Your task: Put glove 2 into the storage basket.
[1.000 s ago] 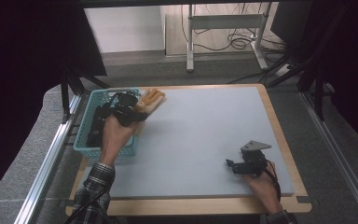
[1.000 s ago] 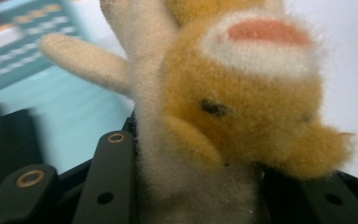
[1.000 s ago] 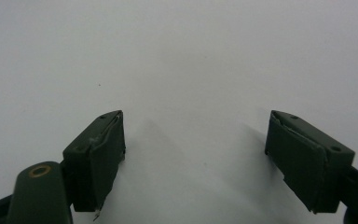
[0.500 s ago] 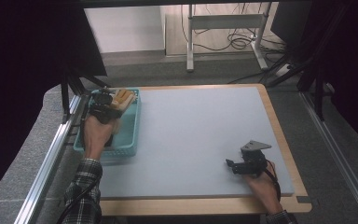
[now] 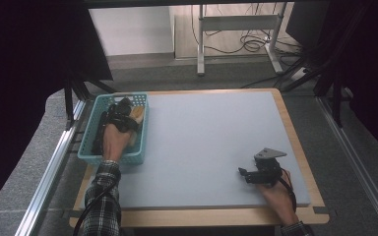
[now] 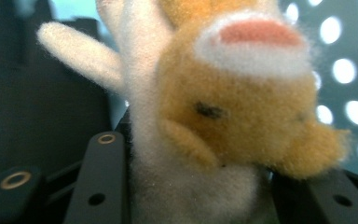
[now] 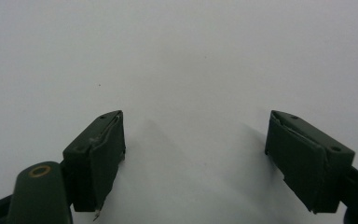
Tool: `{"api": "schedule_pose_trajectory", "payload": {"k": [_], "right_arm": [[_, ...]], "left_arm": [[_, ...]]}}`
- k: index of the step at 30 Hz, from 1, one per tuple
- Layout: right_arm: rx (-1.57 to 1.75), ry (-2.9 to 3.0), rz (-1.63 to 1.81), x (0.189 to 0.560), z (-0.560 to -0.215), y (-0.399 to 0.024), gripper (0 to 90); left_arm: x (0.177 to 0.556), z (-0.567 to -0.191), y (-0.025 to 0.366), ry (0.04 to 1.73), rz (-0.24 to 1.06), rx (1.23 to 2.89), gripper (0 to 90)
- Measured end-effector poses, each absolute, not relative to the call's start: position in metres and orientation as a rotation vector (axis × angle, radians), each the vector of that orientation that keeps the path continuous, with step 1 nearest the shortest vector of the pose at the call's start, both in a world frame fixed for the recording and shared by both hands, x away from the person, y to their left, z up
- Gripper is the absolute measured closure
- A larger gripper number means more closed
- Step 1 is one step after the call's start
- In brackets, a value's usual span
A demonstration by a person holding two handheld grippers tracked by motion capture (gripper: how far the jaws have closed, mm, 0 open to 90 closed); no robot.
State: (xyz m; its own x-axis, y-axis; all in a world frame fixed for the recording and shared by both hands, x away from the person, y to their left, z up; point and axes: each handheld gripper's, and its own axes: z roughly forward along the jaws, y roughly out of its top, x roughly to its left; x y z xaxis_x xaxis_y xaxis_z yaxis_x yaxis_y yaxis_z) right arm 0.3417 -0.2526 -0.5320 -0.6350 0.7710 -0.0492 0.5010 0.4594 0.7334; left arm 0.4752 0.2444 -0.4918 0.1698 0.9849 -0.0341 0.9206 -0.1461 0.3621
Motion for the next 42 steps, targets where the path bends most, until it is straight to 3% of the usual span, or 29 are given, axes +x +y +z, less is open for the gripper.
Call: {"api": "schedule_pose_trajectory", "payload": {"k": [4, 6, 10, 16, 18, 19, 20, 21, 23, 25, 28, 33, 38, 42], "right_arm": [[1.073, 2.338, 0.991, 0.342, -0.532, -0.253, 19.4], [1.073, 2.338, 0.991, 0.342, -0.532, -0.253, 19.3], [1.073, 2.338, 0.99, 0.342, -0.532, -0.253, 19.3], [1.073, 2.338, 0.987, 0.342, -0.532, -0.253, 19.3], [1.072, 2.338, 0.987, 0.342, -0.532, -0.253, 19.3], [1.073, 2.338, 0.986, 0.342, -0.532, -0.253, 19.3], [1.072, 2.338, 0.986, 0.342, -0.532, -0.253, 19.3], [1.072, 2.338, 0.986, 0.342, -0.532, -0.253, 19.3], [1.072, 2.338, 0.989, 0.342, -0.532, -0.253, 19.3], [1.073, 2.338, 0.989, 0.342, -0.532, -0.252, 19.3], [1.073, 2.338, 0.99, 0.342, -0.532, -0.253, 19.3], [1.073, 2.338, 0.99, 0.342, -0.532, -0.253, 19.3], [1.073, 2.338, 0.99, 0.342, -0.532, -0.253, 19.3], [1.073, 2.338, 0.99, 0.342, -0.532, -0.253, 19.3]], "left_arm": [[0.479, -0.505, 0.246, 1.81, 0.159, 2.19, 40.6], [0.479, -0.505, 0.248, 1.806, 0.153, 2.186, 35.9], [0.474, -0.495, 0.256, 1.782, 0.133, 2.136, 13.0], [0.457, -0.453, 0.255, 1.647, 0.239, 2.11, 11.6], [0.45, -0.442, 0.257, 1.623, 0.285, 2.084, 18.8], [0.448, -0.441, 0.257, 1.622, 0.31, 2.084, 28.3], [0.446, -0.44, 0.259, 1.634, 0.343, 2.09, 51.5], [0.446, -0.441, 0.261, 1.656, 0.374, 2.108, 51.5], [0.447, -0.451, 0.264, 1.727, 0.428, 2.144, 74.9], [0.451, -0.465, 0.269, 1.779, 0.405, 2.164, 86.4], [0.46, -0.491, 0.27, 1.82, 0.319, 2.183, 89.2], [0.464, -0.496, 0.263, 1.774, 0.248, 2.149, 90.0], [0.464, -0.492, 0.26, 1.77, 0.273, 2.159, 90.0], [0.46, -0.488, 0.268, 1.783, 0.352, 2.089, 82.0]]}}
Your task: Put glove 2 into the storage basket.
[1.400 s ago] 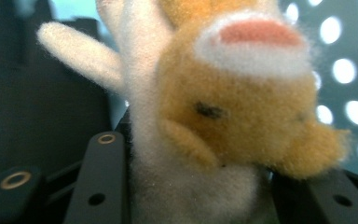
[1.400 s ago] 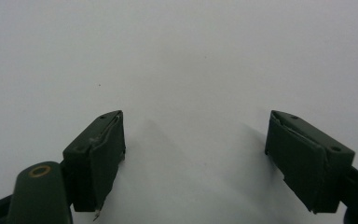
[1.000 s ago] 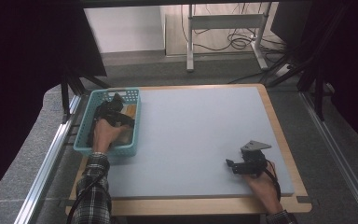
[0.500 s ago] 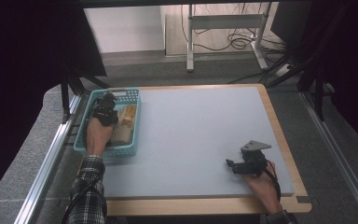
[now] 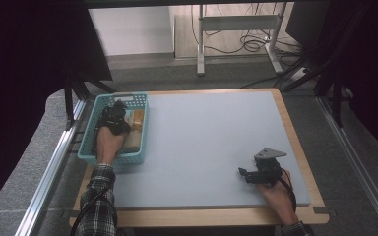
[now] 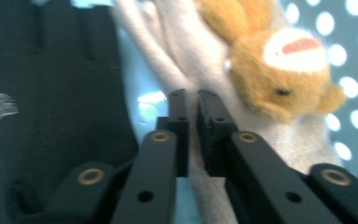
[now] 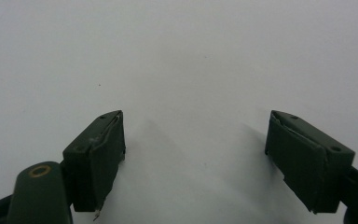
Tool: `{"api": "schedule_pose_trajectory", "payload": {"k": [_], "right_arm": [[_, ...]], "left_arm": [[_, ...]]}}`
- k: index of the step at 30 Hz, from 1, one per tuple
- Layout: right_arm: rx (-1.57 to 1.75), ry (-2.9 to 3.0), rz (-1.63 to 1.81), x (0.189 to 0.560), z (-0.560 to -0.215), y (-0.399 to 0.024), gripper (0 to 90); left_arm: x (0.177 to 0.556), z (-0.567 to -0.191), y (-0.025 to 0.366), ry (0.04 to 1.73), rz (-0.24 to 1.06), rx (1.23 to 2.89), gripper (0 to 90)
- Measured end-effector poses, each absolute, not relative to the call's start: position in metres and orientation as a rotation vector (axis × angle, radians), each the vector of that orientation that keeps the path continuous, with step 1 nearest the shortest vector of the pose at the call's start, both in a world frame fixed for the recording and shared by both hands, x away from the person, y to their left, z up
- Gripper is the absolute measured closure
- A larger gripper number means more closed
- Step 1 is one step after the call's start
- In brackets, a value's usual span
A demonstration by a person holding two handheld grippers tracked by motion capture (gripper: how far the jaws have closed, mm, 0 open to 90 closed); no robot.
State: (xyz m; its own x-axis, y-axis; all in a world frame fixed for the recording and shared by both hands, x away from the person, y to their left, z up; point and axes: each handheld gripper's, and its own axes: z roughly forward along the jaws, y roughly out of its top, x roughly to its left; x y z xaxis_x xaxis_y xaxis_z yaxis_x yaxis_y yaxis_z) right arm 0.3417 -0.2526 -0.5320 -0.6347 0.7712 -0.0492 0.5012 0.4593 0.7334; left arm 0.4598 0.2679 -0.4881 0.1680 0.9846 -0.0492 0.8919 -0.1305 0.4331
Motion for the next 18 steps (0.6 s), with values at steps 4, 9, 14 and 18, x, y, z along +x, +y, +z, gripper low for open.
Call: {"api": "schedule_pose_trajectory", "payload": {"k": [4, 9, 14, 18], "right_arm": [[1.073, 2.338, 0.99, 0.342, -0.532, -0.253, 19.3], [1.072, 2.337, 0.99, 0.342, -0.532, -0.253, 19.3], [1.073, 2.337, 0.991, 0.342, -0.532, -0.252, 19.3], [1.073, 2.337, 0.991, 0.342, -0.532, -0.252, 19.3]], "left_arm": [[0.456, -0.482, 0.278, 1.787, 0.412, 2.03, 69.9], [0.45, -0.476, 0.287, 1.759, 0.428, 1.976, 55.5], [0.443, -0.473, 0.297, 1.756, 0.434, 1.925, 40.2], [0.437, -0.471, 0.303, 1.724, 0.403, 1.873, 30.6]]}}
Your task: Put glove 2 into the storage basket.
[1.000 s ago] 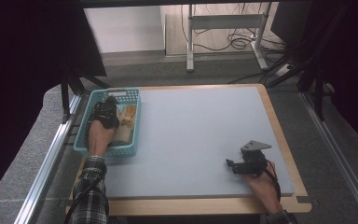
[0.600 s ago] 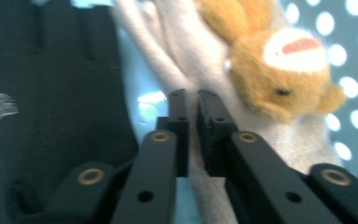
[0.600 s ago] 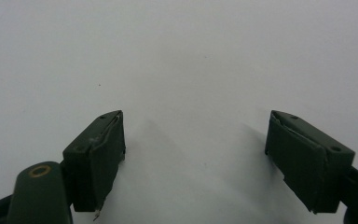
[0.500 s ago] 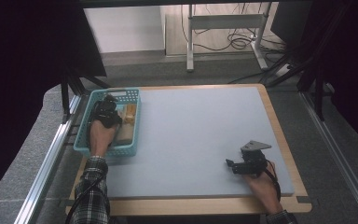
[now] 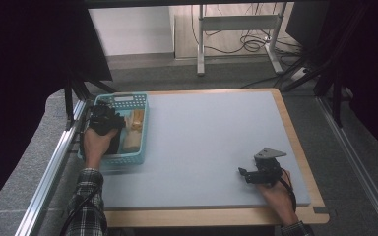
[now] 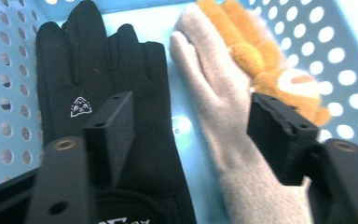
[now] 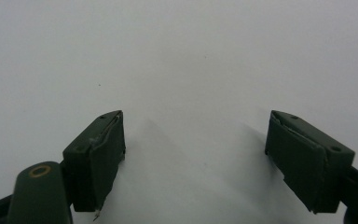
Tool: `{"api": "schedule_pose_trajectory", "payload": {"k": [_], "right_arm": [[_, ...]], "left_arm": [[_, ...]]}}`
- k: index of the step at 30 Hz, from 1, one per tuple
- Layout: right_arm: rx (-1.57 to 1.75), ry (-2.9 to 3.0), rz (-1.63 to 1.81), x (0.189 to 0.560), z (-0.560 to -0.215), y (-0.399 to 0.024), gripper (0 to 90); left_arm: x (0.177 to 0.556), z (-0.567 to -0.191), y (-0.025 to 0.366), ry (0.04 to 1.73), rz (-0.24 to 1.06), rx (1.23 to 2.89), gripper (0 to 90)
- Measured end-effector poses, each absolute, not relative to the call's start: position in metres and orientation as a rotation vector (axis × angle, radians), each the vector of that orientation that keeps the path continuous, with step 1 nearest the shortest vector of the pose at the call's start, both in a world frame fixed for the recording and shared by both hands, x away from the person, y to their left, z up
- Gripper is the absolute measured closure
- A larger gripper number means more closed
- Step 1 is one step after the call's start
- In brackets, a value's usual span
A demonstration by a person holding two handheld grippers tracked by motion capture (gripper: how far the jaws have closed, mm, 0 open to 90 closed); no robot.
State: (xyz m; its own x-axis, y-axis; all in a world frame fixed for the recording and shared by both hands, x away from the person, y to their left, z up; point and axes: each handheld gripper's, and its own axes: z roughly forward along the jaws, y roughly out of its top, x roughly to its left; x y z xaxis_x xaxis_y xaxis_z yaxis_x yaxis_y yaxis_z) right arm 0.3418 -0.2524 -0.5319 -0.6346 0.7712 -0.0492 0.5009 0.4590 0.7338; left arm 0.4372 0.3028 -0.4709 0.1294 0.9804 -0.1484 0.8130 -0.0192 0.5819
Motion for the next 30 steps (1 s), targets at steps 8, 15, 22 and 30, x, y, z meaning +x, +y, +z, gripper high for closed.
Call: {"api": "schedule_pose_trajectory", "payload": {"k": [8, 15, 22, 30], "right_arm": [[1.073, 2.337, 0.989, 0.342, -0.532, -0.252, 19.3], [1.073, 2.337, 0.988, 0.342, -0.532, -0.252, 19.3], [1.073, 2.337, 0.987, 0.342, -0.532, -0.252, 19.2], [1.073, 2.336, 0.988, 0.342, -0.532, -0.252, 19.1]], "left_arm": [[0.418, -0.457, 0.291, 1.582, 0.397, 1.888, 14.3], [0.397, -0.446, 0.264, 1.418, 0.395, 1.892, 5.0], [0.373, -0.445, 0.229, 1.267, 0.404, 1.931, 1.2], [0.339, -0.467, 0.178, 1.068, 0.35, 1.98, 1.1]]}}
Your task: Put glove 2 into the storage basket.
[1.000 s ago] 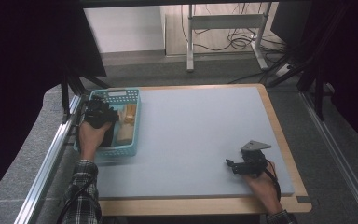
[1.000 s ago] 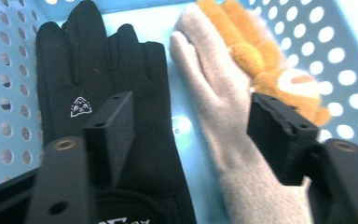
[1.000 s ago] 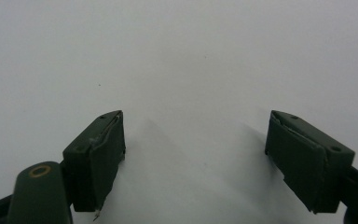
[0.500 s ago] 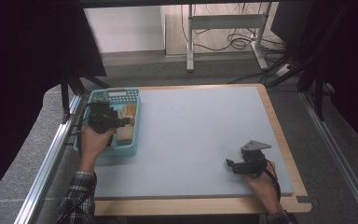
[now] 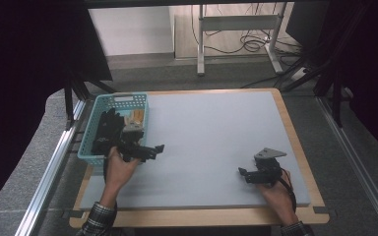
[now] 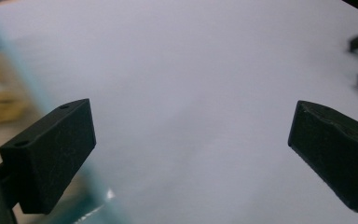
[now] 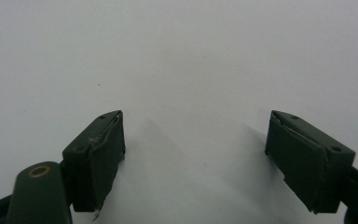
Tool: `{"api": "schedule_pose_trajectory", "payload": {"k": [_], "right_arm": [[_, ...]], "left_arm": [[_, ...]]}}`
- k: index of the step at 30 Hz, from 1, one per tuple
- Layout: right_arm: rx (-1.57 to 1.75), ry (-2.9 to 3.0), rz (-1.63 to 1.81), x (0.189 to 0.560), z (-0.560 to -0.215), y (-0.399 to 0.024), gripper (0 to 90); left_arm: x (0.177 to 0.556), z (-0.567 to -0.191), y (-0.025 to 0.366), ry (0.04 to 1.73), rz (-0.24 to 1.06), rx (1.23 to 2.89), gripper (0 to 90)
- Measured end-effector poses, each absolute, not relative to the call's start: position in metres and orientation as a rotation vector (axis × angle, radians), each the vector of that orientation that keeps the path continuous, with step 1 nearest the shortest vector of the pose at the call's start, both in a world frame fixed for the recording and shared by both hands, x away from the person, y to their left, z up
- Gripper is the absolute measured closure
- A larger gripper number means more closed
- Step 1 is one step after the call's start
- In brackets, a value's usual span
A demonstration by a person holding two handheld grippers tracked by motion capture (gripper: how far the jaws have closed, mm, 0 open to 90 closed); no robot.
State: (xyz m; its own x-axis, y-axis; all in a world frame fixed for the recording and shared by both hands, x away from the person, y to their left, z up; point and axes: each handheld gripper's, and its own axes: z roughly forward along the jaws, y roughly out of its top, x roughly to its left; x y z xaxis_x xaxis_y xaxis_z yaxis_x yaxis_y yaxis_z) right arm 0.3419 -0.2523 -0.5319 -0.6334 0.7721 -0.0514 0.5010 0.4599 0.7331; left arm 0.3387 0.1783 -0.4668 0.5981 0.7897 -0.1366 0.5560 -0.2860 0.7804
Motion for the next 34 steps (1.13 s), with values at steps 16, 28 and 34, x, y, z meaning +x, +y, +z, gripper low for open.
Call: {"api": "schedule_pose_trajectory", "payload": {"k": [16, 28, 34], "right_arm": [[1.072, 2.336, 0.987, 0.342, -0.532, -0.252, 19.1], [1.072, 2.335, 0.987, 0.342, -0.532, -0.252, 19.0], [1.075, 2.336, 0.989, 0.341, -0.532, -0.252, 18.6]], "left_arm": [[0.302, -0.531, 0.119, 0.931, 0.355, 2.157, 0.5], [0.302, -0.548, 0.115, 0.974, 0.341, 2.202, 0.0], [0.302, -0.548, 0.115, 0.979, 0.343, 2.201, 0.0]]}}
